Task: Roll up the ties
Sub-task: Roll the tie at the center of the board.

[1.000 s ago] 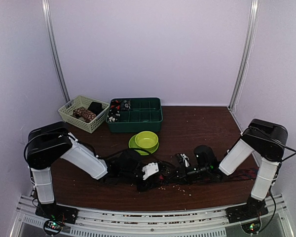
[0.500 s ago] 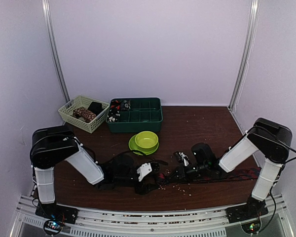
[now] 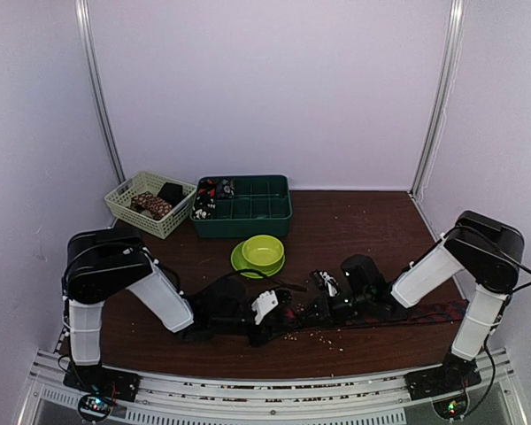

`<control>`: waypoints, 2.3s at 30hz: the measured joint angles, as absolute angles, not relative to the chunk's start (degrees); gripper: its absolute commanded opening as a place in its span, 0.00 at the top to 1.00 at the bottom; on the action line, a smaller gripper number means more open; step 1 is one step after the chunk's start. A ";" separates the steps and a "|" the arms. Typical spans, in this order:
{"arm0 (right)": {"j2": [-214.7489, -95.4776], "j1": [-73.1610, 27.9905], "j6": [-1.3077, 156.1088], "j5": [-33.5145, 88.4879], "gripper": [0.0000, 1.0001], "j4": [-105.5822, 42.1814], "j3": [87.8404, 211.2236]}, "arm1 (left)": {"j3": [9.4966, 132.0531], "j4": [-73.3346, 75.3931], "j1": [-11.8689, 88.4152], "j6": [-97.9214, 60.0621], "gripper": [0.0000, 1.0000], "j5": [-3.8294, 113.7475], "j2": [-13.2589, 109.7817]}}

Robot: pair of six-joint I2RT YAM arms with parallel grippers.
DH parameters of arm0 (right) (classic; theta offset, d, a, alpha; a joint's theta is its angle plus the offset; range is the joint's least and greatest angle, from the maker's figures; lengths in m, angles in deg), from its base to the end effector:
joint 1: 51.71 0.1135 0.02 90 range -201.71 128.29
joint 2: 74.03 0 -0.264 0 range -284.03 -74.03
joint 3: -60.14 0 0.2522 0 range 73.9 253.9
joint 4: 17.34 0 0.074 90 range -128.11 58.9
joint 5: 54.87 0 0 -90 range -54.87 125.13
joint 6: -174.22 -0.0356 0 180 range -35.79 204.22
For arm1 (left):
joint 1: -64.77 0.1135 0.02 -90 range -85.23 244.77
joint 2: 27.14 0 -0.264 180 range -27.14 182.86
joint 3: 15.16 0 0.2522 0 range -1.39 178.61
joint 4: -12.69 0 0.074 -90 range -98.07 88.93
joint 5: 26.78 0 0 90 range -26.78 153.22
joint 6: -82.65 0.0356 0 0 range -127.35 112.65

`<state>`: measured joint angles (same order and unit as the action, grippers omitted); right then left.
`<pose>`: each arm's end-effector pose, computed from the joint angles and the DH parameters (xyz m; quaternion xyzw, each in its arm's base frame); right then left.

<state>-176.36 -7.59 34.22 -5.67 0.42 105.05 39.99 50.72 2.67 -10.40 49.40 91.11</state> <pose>0.1919 0.2185 0.0945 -0.1045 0.8548 0.5067 0.0406 0.1597 -0.3198 0.0751 0.4690 0.6970 -0.3724 0.3944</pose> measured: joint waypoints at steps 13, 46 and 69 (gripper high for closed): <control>-177.19 -5.98 31.49 -4.20 1.00 2.78 105.08 | 38.40 49.19 2.67 -13.09 0.39 51.12 88.90; -165.45 -6.74 33.17 -3.90 0.51 -7.77 103.77 | 50.92 20.97 7.82 5.47 0.84 35.28 87.48; -171.70 -5.60 31.99 -3.50 1.00 -7.53 107.57 | 46.24 21.80 8.15 2.17 0.23 38.18 83.79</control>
<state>-171.70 -5.60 31.99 -3.50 -7.53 107.57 46.24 21.80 8.15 2.17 38.18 83.79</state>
